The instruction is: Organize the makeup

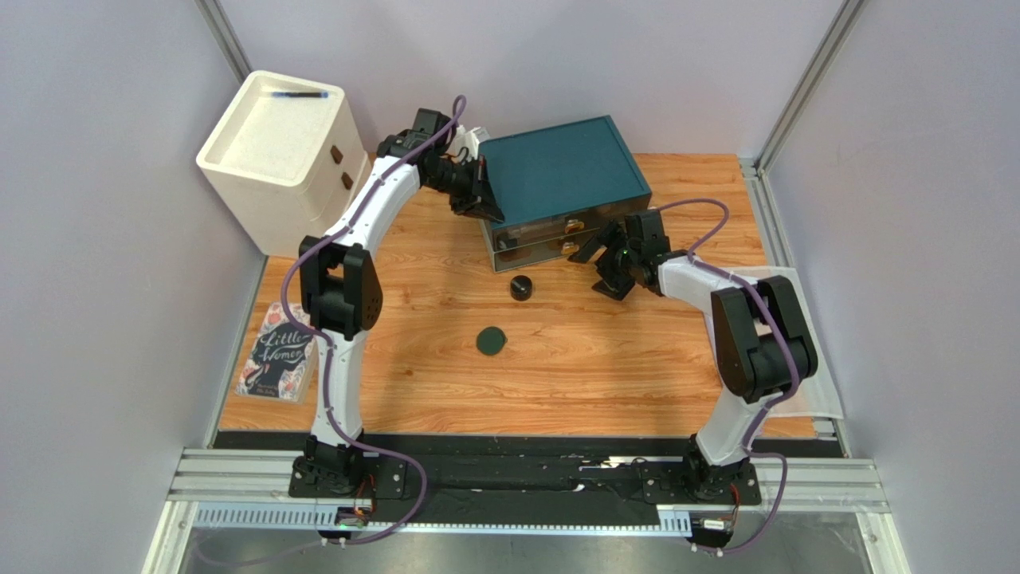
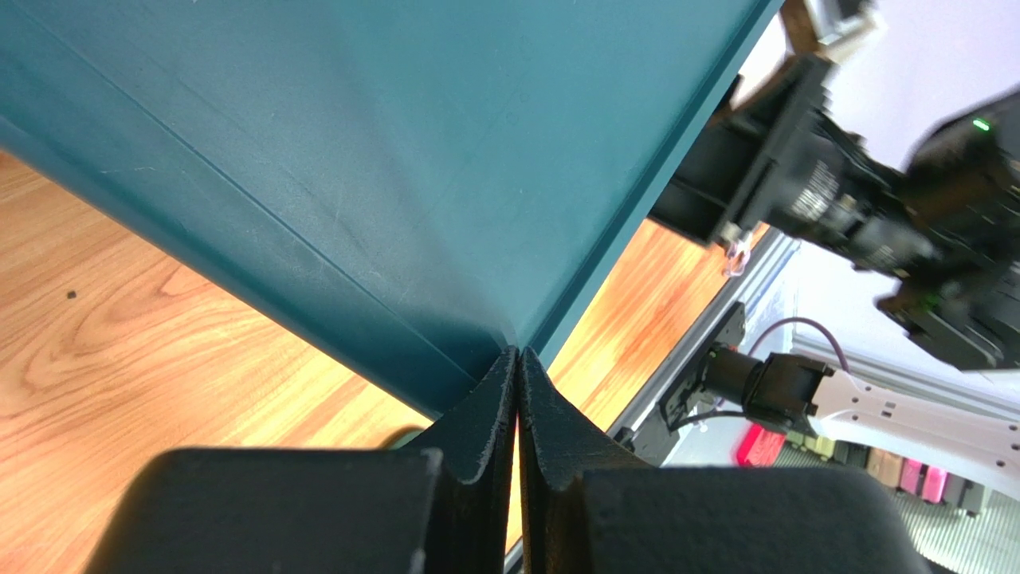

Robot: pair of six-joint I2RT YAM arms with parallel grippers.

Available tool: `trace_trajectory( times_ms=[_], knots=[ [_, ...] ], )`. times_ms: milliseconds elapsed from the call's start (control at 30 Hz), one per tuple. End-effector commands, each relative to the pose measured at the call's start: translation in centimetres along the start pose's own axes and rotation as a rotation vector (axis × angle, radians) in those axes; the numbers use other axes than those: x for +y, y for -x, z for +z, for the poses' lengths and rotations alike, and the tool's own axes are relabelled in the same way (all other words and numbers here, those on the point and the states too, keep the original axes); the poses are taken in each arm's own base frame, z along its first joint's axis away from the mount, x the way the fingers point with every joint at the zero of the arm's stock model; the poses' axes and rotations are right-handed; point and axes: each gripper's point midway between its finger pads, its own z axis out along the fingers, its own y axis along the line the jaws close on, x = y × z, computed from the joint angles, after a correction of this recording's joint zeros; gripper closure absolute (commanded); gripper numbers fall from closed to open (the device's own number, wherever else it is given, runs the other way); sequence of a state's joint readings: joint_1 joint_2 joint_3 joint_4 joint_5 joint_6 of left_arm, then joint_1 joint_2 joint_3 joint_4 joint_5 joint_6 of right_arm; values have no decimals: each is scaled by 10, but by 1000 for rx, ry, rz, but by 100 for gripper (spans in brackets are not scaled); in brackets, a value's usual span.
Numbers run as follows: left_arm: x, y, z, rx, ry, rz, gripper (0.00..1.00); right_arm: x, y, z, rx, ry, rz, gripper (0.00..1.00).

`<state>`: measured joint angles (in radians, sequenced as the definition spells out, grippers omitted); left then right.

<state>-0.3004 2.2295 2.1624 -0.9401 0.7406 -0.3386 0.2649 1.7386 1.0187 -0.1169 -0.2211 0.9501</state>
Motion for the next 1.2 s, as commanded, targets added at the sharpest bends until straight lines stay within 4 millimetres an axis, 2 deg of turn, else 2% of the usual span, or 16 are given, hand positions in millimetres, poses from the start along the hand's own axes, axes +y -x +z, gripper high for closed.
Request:
trace_trajectory(
  times_ms=[0, 233, 667, 833, 1000, 1033, 1133, 1167],
  knots=[
    [29, -33, 9, 110, 112, -68, 92, 31, 20, 9, -44, 118, 138, 16],
    [32, -35, 9, 118, 114, -71, 92, 33, 29, 18, -63, 164, 233, 18],
    [35, -32, 6, 107, 118, -78, 92, 20, 38, 42, -50, 93, 304, 23],
    [38, -32, 6, 109, 122, -85, 92, 25, 43, 49, -58, 106, 337, 25],
    [39, -31, 4, 106, 124, -87, 92, 20, 42, 58, -45, 74, 347, 28],
    [40, -31, 4, 105, 124, -88, 92, 19, 42, 59, -40, 67, 344, 30],
    [41, -30, 2, 102, 126, -87, 92, 17, 38, 60, -26, 46, 349, 44],
    [41, -30, 2, 101, 127, -90, 92, 15, 37, 59, -22, 33, 353, 54]
  ],
)
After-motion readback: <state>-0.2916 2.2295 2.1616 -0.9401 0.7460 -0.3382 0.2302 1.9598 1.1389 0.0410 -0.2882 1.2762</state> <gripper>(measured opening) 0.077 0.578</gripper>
